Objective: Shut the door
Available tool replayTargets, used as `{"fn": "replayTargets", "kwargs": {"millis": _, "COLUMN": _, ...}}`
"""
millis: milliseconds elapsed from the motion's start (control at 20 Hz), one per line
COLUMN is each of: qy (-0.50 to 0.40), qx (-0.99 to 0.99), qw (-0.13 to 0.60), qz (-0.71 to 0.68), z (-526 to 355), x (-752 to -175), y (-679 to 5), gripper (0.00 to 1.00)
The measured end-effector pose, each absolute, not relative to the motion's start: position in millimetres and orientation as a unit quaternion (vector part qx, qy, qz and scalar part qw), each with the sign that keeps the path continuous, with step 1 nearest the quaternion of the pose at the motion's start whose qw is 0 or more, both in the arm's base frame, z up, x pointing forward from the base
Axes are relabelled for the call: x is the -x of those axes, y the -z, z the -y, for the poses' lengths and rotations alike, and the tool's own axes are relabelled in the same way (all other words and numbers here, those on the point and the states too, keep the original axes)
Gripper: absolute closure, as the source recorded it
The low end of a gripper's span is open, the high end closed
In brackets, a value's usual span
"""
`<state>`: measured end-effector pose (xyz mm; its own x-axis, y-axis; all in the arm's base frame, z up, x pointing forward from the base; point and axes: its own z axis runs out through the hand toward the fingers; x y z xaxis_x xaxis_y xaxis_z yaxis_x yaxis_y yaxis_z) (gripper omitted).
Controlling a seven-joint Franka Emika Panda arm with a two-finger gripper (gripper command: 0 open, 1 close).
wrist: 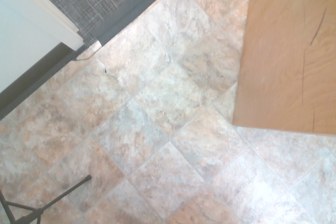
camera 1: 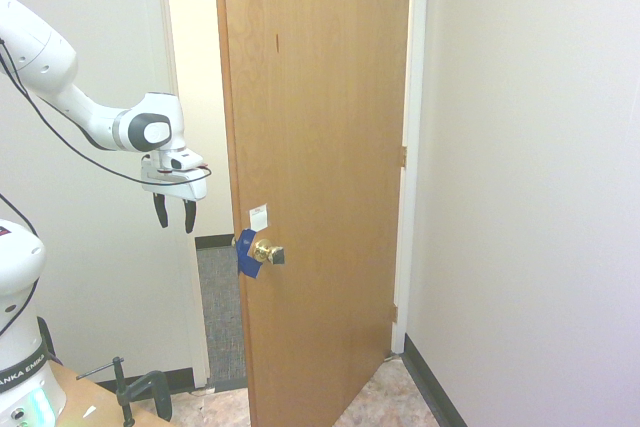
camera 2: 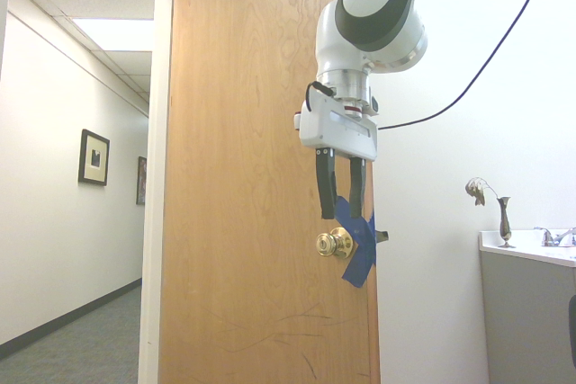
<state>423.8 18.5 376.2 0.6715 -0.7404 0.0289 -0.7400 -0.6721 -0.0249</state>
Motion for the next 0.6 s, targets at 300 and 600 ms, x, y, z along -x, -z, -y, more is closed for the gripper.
{"fn": "replayTargets", "kwargs": {"millis": 300, "qy": 0.051, "qx": 0.9, "qw": 0.026, "qz": -0.433, "z": 6, "x": -420, "y": -408, "gripper": 0.0}}
{"fn": "replayTargets", "kwargs": {"millis": 600, "qy": 0.073, "qx": 0.869, "qw": 0.04, "qz": -0.488, "z": 58, "x": -394, "y": -456, "gripper": 0.0}}
